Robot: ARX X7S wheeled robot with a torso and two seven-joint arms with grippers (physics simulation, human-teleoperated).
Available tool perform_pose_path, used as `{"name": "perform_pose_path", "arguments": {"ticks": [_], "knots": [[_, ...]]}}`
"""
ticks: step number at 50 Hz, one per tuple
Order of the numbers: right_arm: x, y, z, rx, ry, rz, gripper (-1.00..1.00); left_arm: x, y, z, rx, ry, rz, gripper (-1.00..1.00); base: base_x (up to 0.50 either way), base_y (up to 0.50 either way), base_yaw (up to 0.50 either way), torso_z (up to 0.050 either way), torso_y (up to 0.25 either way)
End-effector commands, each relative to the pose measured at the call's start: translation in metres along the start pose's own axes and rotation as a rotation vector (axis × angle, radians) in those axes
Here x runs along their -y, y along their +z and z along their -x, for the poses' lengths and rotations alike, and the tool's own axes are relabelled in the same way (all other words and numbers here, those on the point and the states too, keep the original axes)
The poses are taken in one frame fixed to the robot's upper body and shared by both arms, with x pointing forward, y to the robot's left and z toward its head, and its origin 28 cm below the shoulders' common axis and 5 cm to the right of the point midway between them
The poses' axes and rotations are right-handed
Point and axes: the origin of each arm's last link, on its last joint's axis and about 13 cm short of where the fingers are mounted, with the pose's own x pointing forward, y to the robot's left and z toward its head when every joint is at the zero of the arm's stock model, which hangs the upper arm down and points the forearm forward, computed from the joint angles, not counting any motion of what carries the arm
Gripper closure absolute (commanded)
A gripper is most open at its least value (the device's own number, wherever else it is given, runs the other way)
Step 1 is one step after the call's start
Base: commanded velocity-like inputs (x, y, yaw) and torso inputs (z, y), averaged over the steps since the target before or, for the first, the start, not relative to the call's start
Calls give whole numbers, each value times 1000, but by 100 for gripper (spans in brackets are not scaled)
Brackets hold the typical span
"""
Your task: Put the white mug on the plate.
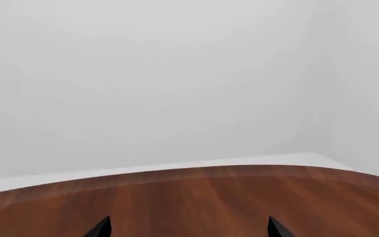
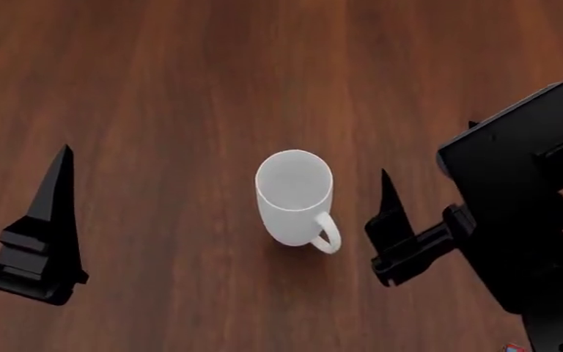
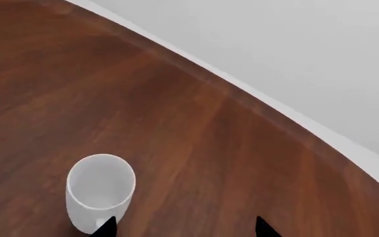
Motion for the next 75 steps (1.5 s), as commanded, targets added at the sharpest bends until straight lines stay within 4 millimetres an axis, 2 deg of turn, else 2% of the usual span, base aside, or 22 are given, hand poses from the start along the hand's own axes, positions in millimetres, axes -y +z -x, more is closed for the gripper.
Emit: {"name": "perform_pose_path", "arguments": {"ticks": [1, 11, 22, 39, 57, 62, 75], "knots": [[-4, -8, -3, -39, 37, 15, -100, 3, 3, 2, 16, -5, 3, -100, 0, 0, 0, 40, -154], [-12, -15, -14, -80, 102, 55, -100, 2, 1, 3, 8, 0, 1, -100, -1, 0, 0, 40, -154], [-12, -17, -19, -90, 111, 41, -100, 3, 4, 3, 11, 0, -4, -100, -1, 0, 0, 39, -153], [-11, -23, -40, -90, 137, 23, -100, 7, 4, 5, -2, -14, -15, -100, -1, 0, 0, 39, -147], [-19, -38, -68, -106, 191, 1, -100, 6, -1, 13, -23, -5, -14, -100, 0, 0, 0, 0, 0], [-25, -48, -75, -122, 205, -14, -100, 5, 0, 15, -26, 3, -15, -100, 0, 0, 0, 0, 0], [-26, -55, -89, -129, 210, -29, -100, 7, -1, 16, -28, -7, -18, -100, 0, 0, 0, 0, 0]]}}
